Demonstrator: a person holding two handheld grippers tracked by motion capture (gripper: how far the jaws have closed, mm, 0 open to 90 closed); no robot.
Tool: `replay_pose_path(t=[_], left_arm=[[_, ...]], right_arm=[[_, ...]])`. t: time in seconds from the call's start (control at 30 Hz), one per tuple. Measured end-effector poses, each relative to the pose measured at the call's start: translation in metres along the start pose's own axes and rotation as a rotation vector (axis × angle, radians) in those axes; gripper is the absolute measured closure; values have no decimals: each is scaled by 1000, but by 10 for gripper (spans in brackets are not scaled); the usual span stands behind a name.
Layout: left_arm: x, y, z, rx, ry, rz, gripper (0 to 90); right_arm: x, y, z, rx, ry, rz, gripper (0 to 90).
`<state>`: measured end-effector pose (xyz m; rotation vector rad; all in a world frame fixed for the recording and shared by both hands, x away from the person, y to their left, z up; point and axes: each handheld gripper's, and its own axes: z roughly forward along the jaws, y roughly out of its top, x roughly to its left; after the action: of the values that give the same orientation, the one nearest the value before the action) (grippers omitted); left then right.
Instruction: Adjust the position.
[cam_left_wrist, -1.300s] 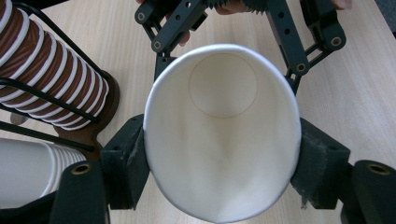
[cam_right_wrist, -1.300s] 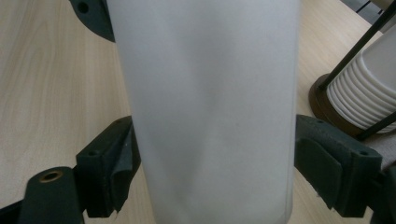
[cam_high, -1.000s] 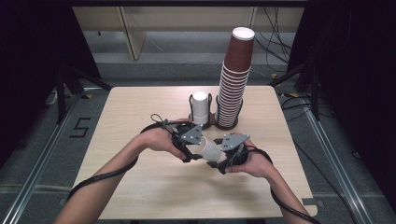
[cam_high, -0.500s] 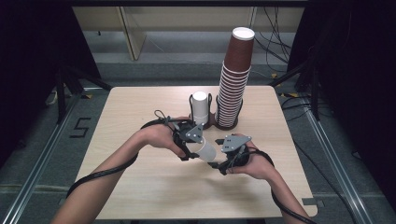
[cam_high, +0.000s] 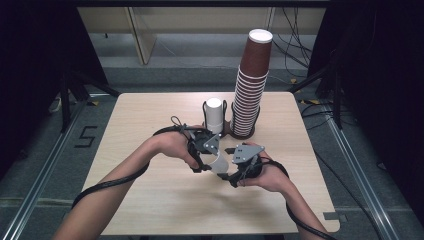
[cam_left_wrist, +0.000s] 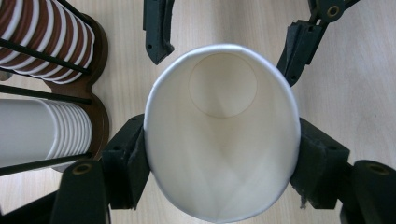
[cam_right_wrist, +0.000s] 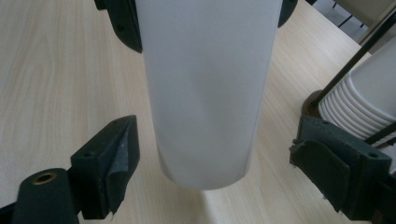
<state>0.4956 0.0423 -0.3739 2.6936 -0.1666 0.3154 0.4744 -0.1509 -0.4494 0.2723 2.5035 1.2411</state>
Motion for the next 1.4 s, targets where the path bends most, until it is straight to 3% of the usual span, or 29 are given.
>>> replay_pose_path(t=[0.27,0.43,0.47,0.5,0.57,0.67,0.83,1.07,1.33,1.37,1.4], left_arm=[[-2,3,-1,30,-15,31,299],[-3,4,0,33,-24,39,301],[-4,5,0,37,-31,45,301],[-4,5,0,43,-29,57,302],[-4,6,1,47,-31,69,302],[-4,6,1,46,-38,69,302],[-4,7,1,46,-36,97,302],[-4,8,1,36,-37,95,302],[-4,6,1,11,-34,109,294],[-4,4,1,-11,-34,107,283],[-4,3,1,-24,-37,91,270]], right_arm=[[1,4,6,-19,31,11,177],[1,7,7,-22,37,-17,206],[5,7,8,-15,52,30,227],[3,8,9,-28,55,-4,233],[3,9,10,-36,50,-22,250],[5,10,12,-35,76,-11,276],[5,10,12,-38,77,-33,298],[7,11,13,-29,106,-8,338],[5,10,13,-49,92,-31,353],[8,9,12,-38,100,18,350],[7,8,12,-47,100,8,347]])
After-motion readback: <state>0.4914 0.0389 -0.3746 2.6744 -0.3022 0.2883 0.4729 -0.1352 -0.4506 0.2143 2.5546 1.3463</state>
